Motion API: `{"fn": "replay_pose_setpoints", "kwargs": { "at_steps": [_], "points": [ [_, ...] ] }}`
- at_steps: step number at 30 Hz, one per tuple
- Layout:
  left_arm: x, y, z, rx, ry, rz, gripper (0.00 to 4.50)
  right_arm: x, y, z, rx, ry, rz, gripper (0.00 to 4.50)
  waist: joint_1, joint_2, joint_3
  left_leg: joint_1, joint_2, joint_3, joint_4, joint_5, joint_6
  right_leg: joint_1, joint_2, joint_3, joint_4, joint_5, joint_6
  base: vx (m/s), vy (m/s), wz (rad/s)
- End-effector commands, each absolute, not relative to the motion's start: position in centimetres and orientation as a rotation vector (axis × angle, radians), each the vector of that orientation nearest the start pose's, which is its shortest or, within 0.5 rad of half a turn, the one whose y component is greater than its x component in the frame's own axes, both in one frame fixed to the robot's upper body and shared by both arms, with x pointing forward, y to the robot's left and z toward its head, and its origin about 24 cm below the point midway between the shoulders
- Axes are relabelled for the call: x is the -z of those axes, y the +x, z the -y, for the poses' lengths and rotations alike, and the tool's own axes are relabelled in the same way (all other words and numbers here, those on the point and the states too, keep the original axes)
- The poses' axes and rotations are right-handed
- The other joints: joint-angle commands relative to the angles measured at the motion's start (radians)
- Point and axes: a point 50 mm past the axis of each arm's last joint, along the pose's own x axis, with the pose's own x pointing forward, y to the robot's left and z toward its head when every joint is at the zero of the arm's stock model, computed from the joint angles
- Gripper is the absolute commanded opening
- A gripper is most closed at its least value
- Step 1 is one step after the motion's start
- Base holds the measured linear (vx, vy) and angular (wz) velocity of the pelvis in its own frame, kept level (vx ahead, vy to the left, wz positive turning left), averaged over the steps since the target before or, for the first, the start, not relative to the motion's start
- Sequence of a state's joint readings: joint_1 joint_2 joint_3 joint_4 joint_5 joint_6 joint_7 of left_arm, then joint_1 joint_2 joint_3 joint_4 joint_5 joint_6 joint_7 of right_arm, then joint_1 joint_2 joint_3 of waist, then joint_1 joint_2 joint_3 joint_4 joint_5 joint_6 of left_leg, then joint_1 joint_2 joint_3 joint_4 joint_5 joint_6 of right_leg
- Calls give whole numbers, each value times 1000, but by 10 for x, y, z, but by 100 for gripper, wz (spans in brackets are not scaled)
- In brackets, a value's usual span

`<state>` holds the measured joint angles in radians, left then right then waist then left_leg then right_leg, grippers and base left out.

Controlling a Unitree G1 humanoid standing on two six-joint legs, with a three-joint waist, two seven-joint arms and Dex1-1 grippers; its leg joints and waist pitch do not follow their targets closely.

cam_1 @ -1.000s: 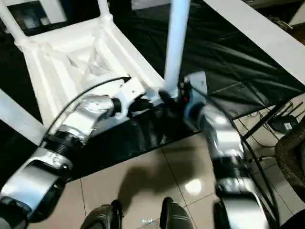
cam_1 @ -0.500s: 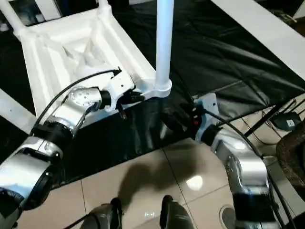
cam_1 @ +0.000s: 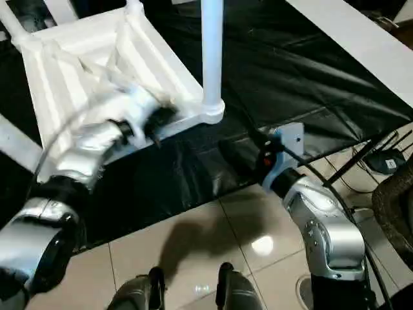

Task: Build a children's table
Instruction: Rotate leg to tighten

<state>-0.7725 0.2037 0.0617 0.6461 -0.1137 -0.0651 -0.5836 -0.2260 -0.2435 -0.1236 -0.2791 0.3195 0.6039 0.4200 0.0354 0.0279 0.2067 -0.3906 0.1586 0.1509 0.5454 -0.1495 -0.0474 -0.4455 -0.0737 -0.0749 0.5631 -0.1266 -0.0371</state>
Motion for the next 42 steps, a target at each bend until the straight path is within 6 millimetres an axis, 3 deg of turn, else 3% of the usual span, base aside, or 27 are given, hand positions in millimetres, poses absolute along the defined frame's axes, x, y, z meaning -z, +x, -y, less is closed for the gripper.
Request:
{"fn": "replay_pose_setpoints", "kwargs": {
  "at_steps": [1, 2, 4, 7, 10, 12, 16, 19, 21, 22, 23, 24, 25, 26, 27, 28, 29, 30, 31, 33, 35, 37, 38, 39, 40, 41, 42],
  "points": [
    [-136, 363, -132, 551, 8, 146, 133, -113, 274, 171, -425, 32, -190, 450, 4, -18, -107, 7, 52, -4, -37, -81, 143, 88, -69, 47, -45, -193, -257, 0, 0, 0],
    [-133, 354, -131, 535, -29, 142, 133, -111, 272, 170, -425, 25, -225, 450, -1, -28, -102, 6, 54, -2, -36, -87, 148, 85, -67, 49, -48, -216, -254, 0, 0, 0],
    [-128, 341, -131, 484, -84, 131, 133, -113, 271, 170, -394, -12, -181, 450, 3, -16, -101, 9, 51, -2, -33, -114, 152, 76, -68, 48, -58, -290, -224, 0, 0, 0],
    [-122, 322, -138, 391, -110, 147, 133, -113, 266, 169, -360, -22, -150, 450, -2, -26, -98, 5, 49, -2, -36, -153, 131, 72, -63, 46, -65, -351, -168, 0, 0, 0],
    [-121, 303, -142, 332, -103, 170, 133, -111, 255, 166, -364, 30, -166, 450, -4, -21, -98, -1, 56, -6, -36, -146, 135, 71, -63, 48, -63, -321, -151, 0, 0, 0],
    [-118, 287, -139, 353, -50, 189, 133, -108, 246, 165, -394, 2, -174, 450, -4, -18, -92, 1, 56, -7, -40, -201, 124, 70, -62, 47, -71, -385, -126, 0, 0, 0],
    [-116, 276, -139, 293, -102, 176, 133, -104, 241, 163, -384, -13, -161, 450, -8, -15, -76, 30, 49, -9, -51, -404, 52, 66, -59, 41, -94, -658, -39, 0, 0, 0],
    [-114, 273, -137, 278, -80, 153, 133, -105, 242, 163, -344, 52, -127, 450, -21, -16, -51, 76, 30, -12, -44, -578, 33, 56, -34, -1, -137, -860, 34, 0, 0, 0],
    [-114, 272, -136, 270, -89, 151, 133, -104, 241, 163, -345, 53, -132, 450, -35, 1, -41, 97, 45, -24, -52, -681, 26, 65, -19, -41, -151, -840, 60, 0, 0, 0],
    [-114, 271, -136, 263, -95, 151, 133, -104, 241, 162, -347, 51, -137, 450, -43, 15, -44, 91, 77, -41, -78, -782, 17, 96, -15, -48, -104, -708, 49, 0, 0, 0],
    [-115, 271, -136, 260, -97, 150, 133, -104, 241, 162, -348, 50, -138, 450, -45, 19, -42, 82, 119, -61, -120, -882, 12, 112, -22, -19, -1, -507, 14, 0, 0, 0],
    [-114, 270, -136, 260, -97, 149, 133, -104, 241, 162, -349, 52, -139, 450, -45, 13, -42, 88, 125, -62, -125, -897, 13, 107, -33, -3, 18, -451, -3, 0, 0, 0],
    [-113, 269, -135, 260, -99, 145, 133, -104, 241, 162, -351, 57, -140, 450, -52, -13, -34, 110, 68, -27, -87, -846, 12, 78, -38, 9, -66, -594, -12, 52, -28, -1],
    [-112, 269, -135, 259, -101, 141, 133, -104, 241, 162, -352, 58, -139, 450, -51, -26, -32, 119, 21, -8, -40, -736, 15, 66, -43, 6, -123, -797, 21, 105, -36, 0],
    [-110, 268, -134, 260, -96, 132, 133, -104, 241, 162, -350, 57, -139, 450, -24, -37, -50, 54, -22, 9, 24, -312, 70, 149, -109, 63, -152, -1041, 58, 105, -36, 0],
    [-109, 267, -134, 261, -94, 128, 133, -104, 241, 162, -349, 56, -139, 450, -18, -41, -50, 21, -21, 2, 24, -245, 82, 167, -111, 73, -140, -1039, 56, 110, -26, -7],
    [-109, 266, -133, 262, -92, 126, 133, -103, 241, 161, -359, 42, -147, 450, -13, -26, -57, 21, -12, -8, -2, -207, 89, 166, -89, 64, -128, -965, 28, 91, -15, -6],
    [-109, 266, -133, 262, -92, 125, 133, -103, 241, 161, -367, 32, -153, 450, -16, -25, -60, 26, -5, -11, -14, -205, 94, 164, -73, 55, -121, -887, 3, 91, -15, -6],
    [-109, 266, -133, 261, -93, 124, 133, -103, 241, 160, -372, 22, -158, 450, -11, -2, -77, -27, -7, -53, -19, -146, 185, 207, -80, -4, -89, -624, -58, 111, 3, 11],
    [-110, 266, -133, 261, -94, 123, 133, -102, 240, 160, -376, 12, -166, 450, -25, 2, -90, -13, -17, -71, 3, -85, 272, 196, -72, -29, -84, -485, -101, 118, 20, 46],
    [-110, 265, -133, 263, -94, 121, 133, -101, 240, 160, -376, 17, -166, 450, -35, 21, -98, 1, -35, -112, 16, 106, 408, 202, -31, -68, -63, -306, -154, 121, 16, 69],
    [-110, 265, -132, 266, -94, 117, 133, -101, 239, 160, -381, 9, -160, 450, -46, 34, -92, 69, -39, -181, 11, 223, 499, 170, 20, -85, -32, -291, -131, 150, 8, 64],
    [-110, 265, -132, 267, -96, 115, 133, -102, 239, 161, -383, -5, -153, 450, -63, 39, -89, 153, -22, -261, 8, 230, 569, 99, 48, -73, 21, -347, -86, 162, -32, 67],
    [-110, 265, -131, 269, -98, 113, 133, -102, 239, 162, -370, 13, -143, 450, -69, 50, -92, 234, 56, -264, 21, 178, 542, 18, 34, -29, 65, -366, -77, 162, -32, 67],
    [-110, 265, -131, 271, -99, 111, 133, -102, 239, 163, -360, 27, -136, 450, -69, 20, -77, 218, 115, -295, -4, 173, 553, -2, -5, 28, 126, -282, -20, 126, -65, 42],
    [-110, 266, -129, 273, -100, 108, 133, -101, 240, 167, -327, 31, -143, 450, -55, -3, -62, 182, 76, -256, -11, 69, 509, 5, -39, 81, 95, -175, -23, 104, -88, 13],
    [-110, 266, -129, 274, -100, 107, 133, -100, 240, 168, -321, 25, -148, 450, -31, -47, -59, 81, -68, -158, 49, -69, 402, 125, -57, 159, -14, -186, -46, 104, -88, 13]
  ]
}}
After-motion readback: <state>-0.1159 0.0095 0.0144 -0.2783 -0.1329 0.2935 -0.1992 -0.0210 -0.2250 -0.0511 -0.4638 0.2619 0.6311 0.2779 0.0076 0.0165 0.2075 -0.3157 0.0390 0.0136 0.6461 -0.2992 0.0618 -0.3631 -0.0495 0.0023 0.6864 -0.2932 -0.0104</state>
